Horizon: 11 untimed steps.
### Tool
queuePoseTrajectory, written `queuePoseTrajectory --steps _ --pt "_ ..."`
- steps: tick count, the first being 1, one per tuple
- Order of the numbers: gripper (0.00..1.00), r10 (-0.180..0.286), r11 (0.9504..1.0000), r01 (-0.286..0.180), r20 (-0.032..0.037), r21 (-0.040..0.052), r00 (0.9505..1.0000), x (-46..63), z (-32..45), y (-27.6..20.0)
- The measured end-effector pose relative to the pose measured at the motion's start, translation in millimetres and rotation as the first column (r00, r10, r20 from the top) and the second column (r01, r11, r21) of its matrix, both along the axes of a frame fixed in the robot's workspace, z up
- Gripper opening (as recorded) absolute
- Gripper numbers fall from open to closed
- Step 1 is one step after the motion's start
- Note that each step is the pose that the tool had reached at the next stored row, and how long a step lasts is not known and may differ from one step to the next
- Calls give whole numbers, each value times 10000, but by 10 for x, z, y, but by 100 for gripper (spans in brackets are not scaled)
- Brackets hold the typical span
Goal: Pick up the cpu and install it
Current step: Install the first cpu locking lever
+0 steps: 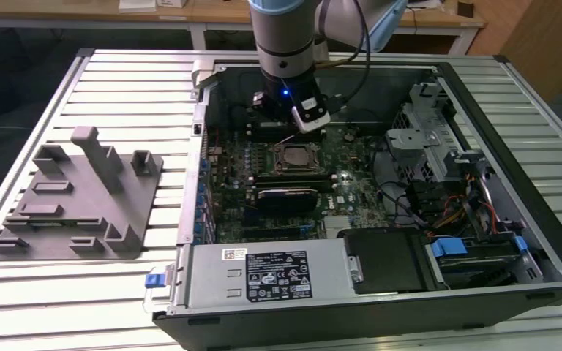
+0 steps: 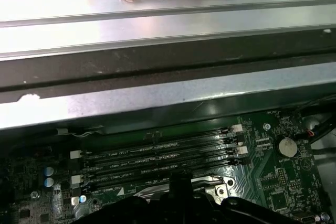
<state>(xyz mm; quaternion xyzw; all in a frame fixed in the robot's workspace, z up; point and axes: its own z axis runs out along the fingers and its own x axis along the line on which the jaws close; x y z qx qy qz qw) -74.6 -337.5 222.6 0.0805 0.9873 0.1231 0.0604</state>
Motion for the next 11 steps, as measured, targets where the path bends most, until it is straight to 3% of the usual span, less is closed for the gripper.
queuePoseTrajectory --steps 4,11 --pt "11 1 10000 -1 111 32 9999 1 -20 0" --pt "11 0 10000 -1 123 36 9999 1 -40 0"
